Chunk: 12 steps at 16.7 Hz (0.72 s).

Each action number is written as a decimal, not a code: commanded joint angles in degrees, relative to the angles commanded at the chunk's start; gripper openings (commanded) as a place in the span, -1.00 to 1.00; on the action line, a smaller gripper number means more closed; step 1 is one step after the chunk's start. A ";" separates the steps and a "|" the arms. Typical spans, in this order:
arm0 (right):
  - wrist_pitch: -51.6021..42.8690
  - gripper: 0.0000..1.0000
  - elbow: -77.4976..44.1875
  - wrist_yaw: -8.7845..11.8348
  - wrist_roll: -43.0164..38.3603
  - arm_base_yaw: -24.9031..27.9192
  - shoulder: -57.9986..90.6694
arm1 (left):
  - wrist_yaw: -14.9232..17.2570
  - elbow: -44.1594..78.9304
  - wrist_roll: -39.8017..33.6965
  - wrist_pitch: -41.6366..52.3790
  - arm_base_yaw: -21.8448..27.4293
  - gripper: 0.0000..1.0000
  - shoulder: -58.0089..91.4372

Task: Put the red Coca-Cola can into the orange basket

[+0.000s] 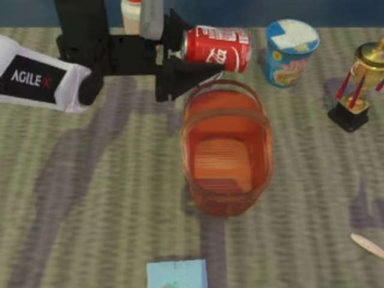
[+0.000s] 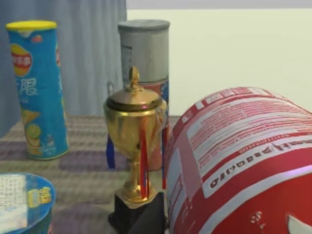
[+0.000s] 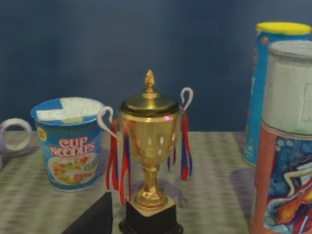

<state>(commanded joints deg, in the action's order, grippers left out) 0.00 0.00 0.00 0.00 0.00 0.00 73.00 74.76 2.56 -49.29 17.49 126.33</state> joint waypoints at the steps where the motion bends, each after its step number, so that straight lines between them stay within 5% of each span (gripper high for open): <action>1: 0.00 1.00 0.00 0.00 0.00 0.00 0.00 | 0.03 -0.68 -0.09 -2.70 -0.14 -1.00 1.79; 9: 0.00 1.00 0.00 0.00 0.00 0.00 0.00 | 0.01 -2.76 -0.22 -9.54 -0.57 -1.00 6.70; 12: 0.00 1.00 0.00 0.00 0.00 0.00 0.00 | 0.01 -2.76 -0.22 -9.54 -0.57 -0.55 6.70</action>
<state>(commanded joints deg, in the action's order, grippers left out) 0.00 0.00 0.00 0.00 0.00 0.00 73.01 72.00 2.33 -58.83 16.93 133.03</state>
